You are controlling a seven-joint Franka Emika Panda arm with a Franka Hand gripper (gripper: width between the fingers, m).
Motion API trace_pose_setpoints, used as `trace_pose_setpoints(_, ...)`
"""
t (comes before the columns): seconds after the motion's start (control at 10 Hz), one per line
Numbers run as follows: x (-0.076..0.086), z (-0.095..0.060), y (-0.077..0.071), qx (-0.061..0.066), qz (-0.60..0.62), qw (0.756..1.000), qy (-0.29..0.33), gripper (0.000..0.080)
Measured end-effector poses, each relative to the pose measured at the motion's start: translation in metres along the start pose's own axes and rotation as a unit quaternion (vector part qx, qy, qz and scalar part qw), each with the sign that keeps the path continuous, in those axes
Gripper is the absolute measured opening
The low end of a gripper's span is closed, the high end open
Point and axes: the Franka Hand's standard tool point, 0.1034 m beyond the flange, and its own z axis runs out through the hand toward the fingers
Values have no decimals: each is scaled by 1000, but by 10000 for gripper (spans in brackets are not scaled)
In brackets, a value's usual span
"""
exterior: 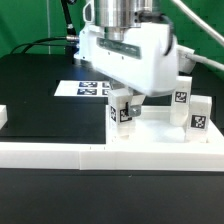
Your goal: Assemble square table
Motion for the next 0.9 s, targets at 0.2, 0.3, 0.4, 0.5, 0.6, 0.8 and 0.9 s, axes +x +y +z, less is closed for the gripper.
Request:
trace_pose_setpoints(0.2,4,1,-1,1,133,991,-28,290)
trace_pose_setpoints(0.3,2,2,-1,3,136,990,-25,290)
trace_pose_setpoints(0.4,2,2,-1,3,127,992,-25,290)
trace_pose_setpoints(0.5,2,2,0,4,116,993,-25,409)
trace_pose_setpoints(0.6,3,1,-3,15,52,998,-19,545)
trace_pose_setpoints(0.8,2,-1,2,35,-174,984,-8,628)
trace_pose_setpoints(0.9,4,0,2,34,-169,985,-8,643)
